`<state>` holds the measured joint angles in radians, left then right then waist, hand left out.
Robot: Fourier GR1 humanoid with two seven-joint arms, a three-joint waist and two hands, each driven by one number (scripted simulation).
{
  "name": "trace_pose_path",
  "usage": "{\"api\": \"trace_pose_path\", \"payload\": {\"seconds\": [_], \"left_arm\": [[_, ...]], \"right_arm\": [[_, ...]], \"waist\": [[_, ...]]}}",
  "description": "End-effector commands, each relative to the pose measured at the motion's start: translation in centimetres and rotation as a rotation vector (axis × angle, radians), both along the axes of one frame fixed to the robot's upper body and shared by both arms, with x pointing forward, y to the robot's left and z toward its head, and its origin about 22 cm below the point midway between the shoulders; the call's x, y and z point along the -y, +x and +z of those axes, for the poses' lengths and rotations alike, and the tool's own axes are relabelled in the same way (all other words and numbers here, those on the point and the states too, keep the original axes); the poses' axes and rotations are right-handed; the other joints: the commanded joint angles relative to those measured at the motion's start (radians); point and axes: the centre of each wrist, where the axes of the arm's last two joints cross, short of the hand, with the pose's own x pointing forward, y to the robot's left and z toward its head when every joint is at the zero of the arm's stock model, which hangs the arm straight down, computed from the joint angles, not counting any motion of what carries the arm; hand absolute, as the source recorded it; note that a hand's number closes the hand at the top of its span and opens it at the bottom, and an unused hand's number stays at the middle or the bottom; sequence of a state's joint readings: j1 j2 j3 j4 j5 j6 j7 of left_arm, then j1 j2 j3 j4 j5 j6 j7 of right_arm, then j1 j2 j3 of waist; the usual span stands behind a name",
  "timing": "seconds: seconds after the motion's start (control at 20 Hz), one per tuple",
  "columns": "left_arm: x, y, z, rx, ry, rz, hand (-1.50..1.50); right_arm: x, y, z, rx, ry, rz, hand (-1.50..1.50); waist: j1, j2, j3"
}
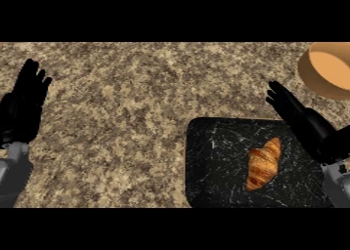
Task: Pick the croissant from the tray and place it in the pot
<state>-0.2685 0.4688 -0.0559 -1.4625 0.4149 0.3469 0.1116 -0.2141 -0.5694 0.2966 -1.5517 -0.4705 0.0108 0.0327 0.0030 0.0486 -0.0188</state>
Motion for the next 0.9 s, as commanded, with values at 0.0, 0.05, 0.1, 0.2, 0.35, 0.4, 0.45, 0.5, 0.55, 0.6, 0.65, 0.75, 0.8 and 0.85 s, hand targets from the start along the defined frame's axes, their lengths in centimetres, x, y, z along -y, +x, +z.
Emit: {"api": "trace_pose_path", "payload": {"seconds": [0.0,0.05,0.1,0.2,0.35,0.4,0.45,0.5,0.55,0.6,0.65,0.75,0.8,0.85], "left_arm": [[0.5,0.0,-1.6,-0.015,-0.012,-0.026,0.00],[-0.6,-0.3,0.4,0.032,0.003,-0.006,0.00],[0.9,0.4,0.8,0.072,0.025,-0.036,0.00],[0.3,-0.2,1.5,0.156,0.063,-0.051,0.00],[0.9,-0.2,1.2,0.143,0.040,-0.068,0.00],[1.5,-0.8,0.2,0.141,0.026,-0.077,0.00],[1.7,-0.5,1.6,0.166,0.024,-0.088,0.00],[1.7,-1.5,0.3,0.167,0.045,-0.105,0.00],[2.9,-1.5,-0.9,0.149,0.023,-0.098,0.00],[2.8,-1.0,0.5,0.152,0.018,-0.115,0.00],[3.0,-0.3,0.4,0.162,0.028,-0.116,0.00],[2.7,-0.6,0.0,0.162,0.034,-0.108,0.00],[1.1,-0.2,0.7,0.151,0.041,-0.112,0.00],[3.4,0.3,1.4,0.170,0.026,-0.123,0.00]], "right_arm": [[2.1,0.5,-0.5,0.019,0.024,0.013,1.50],[5.0,-0.4,3.2,0.107,0.034,0.034,1.50],[6.0,0.5,5.2,0.188,0.068,0.029,1.50],[9.1,0.5,7.9,0.327,0.134,0.019,1.50],[14.5,-0.4,10.9,0.354,-0.457,-0.282,1.50],[15.6,-1.4,7.5,0.366,-0.354,-0.366,-1.50],[16.8,-2.8,6.2,0.371,-0.373,-0.299,-1.50],[15.8,-4.3,4.2,0.386,-0.408,-0.205,-1.50],[16.3,-4.9,4.3,0.468,-0.399,-0.157,-1.50],[15.6,-5.2,3.3,0.514,-0.392,-0.134,-1.50],[15.7,-5.7,2.6,0.531,-0.387,-0.129,-1.50],[15.7,-7.7,2.2,0.568,-0.430,-0.071,-1.50],[17.0,-7.9,3.9,0.555,-0.484,-0.054,-1.50],[15.9,-8.1,3.7,0.544,-0.513,-0.045,-1.50]], "waist": [[-0.005,-0.046,0.019],[-0.019,-0.053,0.019],[-0.025,-0.051,0.020],[-0.026,-0.055,0.021],[-0.065,-0.052,0.017],[-0.052,-0.051,0.021],[-0.043,-0.053,0.022],[-0.038,-0.055,0.021],[-0.048,-0.055,0.021],[-0.034,-0.053,0.021],[-0.030,-0.051,0.020],[-0.034,-0.053,0.019],[-0.032,-0.052,0.019],[-0.028,-0.052,0.019]]}}
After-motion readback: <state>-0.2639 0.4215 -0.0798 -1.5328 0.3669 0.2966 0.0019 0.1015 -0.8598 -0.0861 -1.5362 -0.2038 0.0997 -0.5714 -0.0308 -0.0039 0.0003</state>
